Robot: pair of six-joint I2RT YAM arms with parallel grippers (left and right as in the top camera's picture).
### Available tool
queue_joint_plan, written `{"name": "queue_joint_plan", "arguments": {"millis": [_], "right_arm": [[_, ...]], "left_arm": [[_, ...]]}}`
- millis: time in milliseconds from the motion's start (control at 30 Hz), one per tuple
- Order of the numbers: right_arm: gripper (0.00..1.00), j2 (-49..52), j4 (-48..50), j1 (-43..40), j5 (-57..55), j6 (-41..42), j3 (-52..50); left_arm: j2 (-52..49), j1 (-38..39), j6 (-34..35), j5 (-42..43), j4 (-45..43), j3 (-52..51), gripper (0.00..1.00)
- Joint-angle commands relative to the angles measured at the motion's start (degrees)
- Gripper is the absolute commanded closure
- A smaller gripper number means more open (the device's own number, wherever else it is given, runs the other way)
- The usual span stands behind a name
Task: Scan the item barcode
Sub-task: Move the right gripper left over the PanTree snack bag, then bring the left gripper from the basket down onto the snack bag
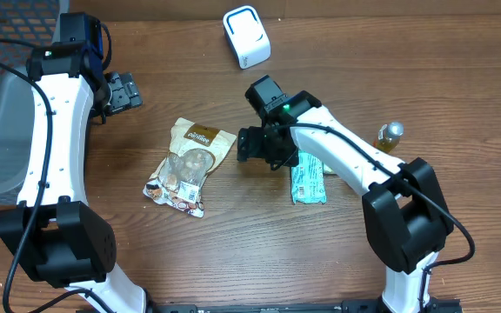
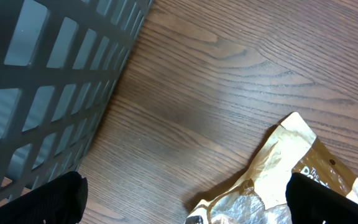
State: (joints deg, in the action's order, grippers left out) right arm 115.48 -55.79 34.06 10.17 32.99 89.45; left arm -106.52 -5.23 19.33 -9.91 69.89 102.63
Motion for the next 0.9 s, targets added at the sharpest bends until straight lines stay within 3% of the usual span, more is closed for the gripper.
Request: {"name": "queue_joint_plan", "arguments": {"millis": [0, 67, 367, 767, 833, 867], "right_arm": [[0.1, -0.2, 2.2, 1.5, -0.3, 1.7, -0.3], [0.0, -0.2, 4.4, 2.0, -0.3, 1.7, -0.3], [0.0, -0.2, 5.7, 2.7, -1.0, 1.8, -0.3], [0.0, -0.2, 4.5, 2.7, -2.3, 1.7, -0.3], [0.0, -0.2, 4.4, 2.7, -3.1, 1.7, -0.3], [0.0, -0.2, 4.4, 2.7, -3.1, 1.7, -0.3]], "left_arm": [[0.4, 0.0, 0.0, -0.6, 0.0, 0.7, 0.0], [0.4, 0.0, 0.0, -0.6, 0.0, 0.7, 0.0], [0.4, 0.0, 0.0, -0.6, 0.0, 0.7, 0.0], [0.0, 0.1, -0.5, 11.3, 0.4, 0.6, 0.0], [-0.7, 0.3, -1.9, 12.8, 2.2, 0.6, 0.61], [-1.1, 0.5, -2.3, 12.8, 3.0, 0.6, 0.86]]}}
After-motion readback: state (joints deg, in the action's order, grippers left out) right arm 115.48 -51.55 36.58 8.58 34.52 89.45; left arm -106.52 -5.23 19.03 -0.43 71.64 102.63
